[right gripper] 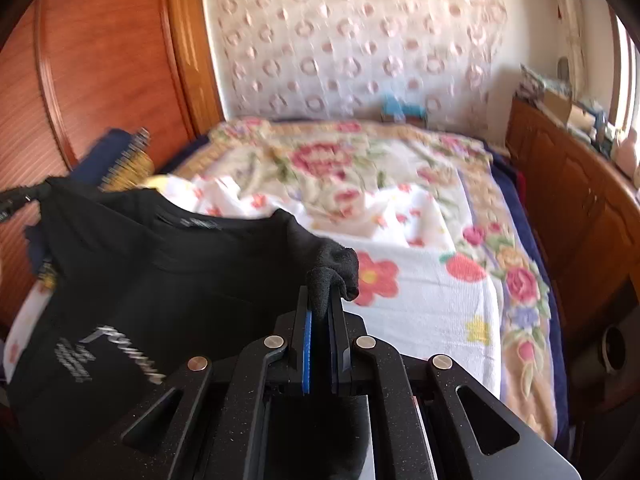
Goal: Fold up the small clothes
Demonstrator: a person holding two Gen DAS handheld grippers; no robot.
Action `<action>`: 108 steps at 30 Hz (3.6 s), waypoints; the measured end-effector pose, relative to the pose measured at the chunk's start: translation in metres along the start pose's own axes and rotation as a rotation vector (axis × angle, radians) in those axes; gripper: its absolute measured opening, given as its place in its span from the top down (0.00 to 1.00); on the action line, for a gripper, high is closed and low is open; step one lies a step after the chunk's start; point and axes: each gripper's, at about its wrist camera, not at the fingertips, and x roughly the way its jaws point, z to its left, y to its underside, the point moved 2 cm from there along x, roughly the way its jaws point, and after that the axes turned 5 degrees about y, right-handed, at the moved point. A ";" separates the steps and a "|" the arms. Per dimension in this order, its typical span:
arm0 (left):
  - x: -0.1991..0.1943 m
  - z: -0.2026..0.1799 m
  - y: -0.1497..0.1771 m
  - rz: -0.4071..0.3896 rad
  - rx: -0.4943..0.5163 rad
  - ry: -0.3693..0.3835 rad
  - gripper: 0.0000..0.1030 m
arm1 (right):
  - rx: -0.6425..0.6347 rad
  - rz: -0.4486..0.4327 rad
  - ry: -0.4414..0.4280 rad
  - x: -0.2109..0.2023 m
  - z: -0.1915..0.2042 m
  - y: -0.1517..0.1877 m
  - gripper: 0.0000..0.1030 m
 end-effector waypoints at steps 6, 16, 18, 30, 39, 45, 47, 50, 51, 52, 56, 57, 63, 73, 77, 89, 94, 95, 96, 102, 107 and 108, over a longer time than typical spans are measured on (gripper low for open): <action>-0.029 -0.009 0.023 -0.024 0.003 0.006 0.96 | -0.028 -0.069 -0.023 -0.056 0.018 0.026 0.94; -0.064 -0.025 0.062 -0.043 -0.007 0.016 0.96 | -0.022 -0.088 -0.008 -0.101 0.031 0.079 0.94; -0.073 -0.025 0.069 -0.057 -0.022 0.020 0.96 | -0.016 -0.098 -0.006 -0.110 0.034 0.082 0.94; -0.163 -0.016 0.117 -0.154 -0.124 0.015 0.96 | 0.029 -0.164 -0.001 -0.203 0.031 0.142 0.94; -0.195 -0.027 0.157 -0.091 -0.104 -0.017 0.96 | 0.008 -0.116 0.018 -0.254 0.034 0.176 0.94; -0.162 -0.023 0.183 0.026 -0.105 -0.021 0.93 | 0.020 0.004 0.036 -0.232 0.042 0.199 0.94; -0.160 -0.023 0.188 0.031 -0.103 -0.021 0.86 | 0.014 0.060 0.067 -0.214 0.045 0.211 0.94; -0.163 -0.020 0.187 0.021 -0.111 -0.009 0.74 | 0.023 0.094 0.064 -0.201 0.044 0.213 0.94; -0.164 -0.019 0.186 0.013 -0.111 -0.005 0.68 | 0.022 0.096 0.066 -0.200 0.044 0.211 0.94; -0.163 -0.018 0.183 0.006 -0.108 0.004 0.64 | 0.019 0.105 0.059 -0.201 0.044 0.208 0.94; -0.152 -0.013 0.176 0.017 -0.113 0.024 0.59 | 0.018 0.088 0.079 -0.209 0.044 0.196 0.89; -0.148 -0.012 0.174 0.022 -0.115 0.032 0.50 | 0.020 0.083 0.086 -0.214 0.045 0.197 0.88; -0.116 -0.004 0.168 0.068 -0.085 0.019 0.30 | 0.011 0.032 0.101 -0.227 0.053 0.195 0.70; -0.070 0.004 0.136 0.123 -0.053 0.004 0.30 | 0.046 0.028 0.115 -0.182 0.030 0.182 0.64; -0.047 0.003 0.132 0.173 -0.045 0.016 0.30 | 0.063 0.089 0.082 -0.148 0.026 0.178 0.64; -0.026 -0.005 0.160 0.250 -0.061 0.036 0.30 | 0.083 0.080 0.038 -0.139 0.016 0.171 0.93; -0.026 -0.003 0.160 0.253 -0.074 0.042 0.30 | 0.142 0.050 0.122 -0.152 0.001 0.170 0.93; -0.027 -0.003 0.161 0.253 -0.079 0.044 0.30 | 0.140 0.052 0.126 -0.151 0.000 0.170 0.93; -0.025 -0.002 0.161 0.253 -0.083 0.046 0.30 | 0.141 0.054 0.125 -0.150 0.000 0.171 0.93; -0.025 0.001 0.161 0.255 -0.108 0.061 0.29 | 0.131 0.039 0.118 -0.152 0.004 0.169 0.83; -0.022 0.002 0.161 0.255 -0.122 0.073 0.29 | 0.108 0.066 0.106 -0.145 0.004 0.173 0.61; -0.022 0.002 0.161 0.255 -0.126 0.077 0.29 | 0.108 0.075 0.105 -0.142 0.004 0.173 0.58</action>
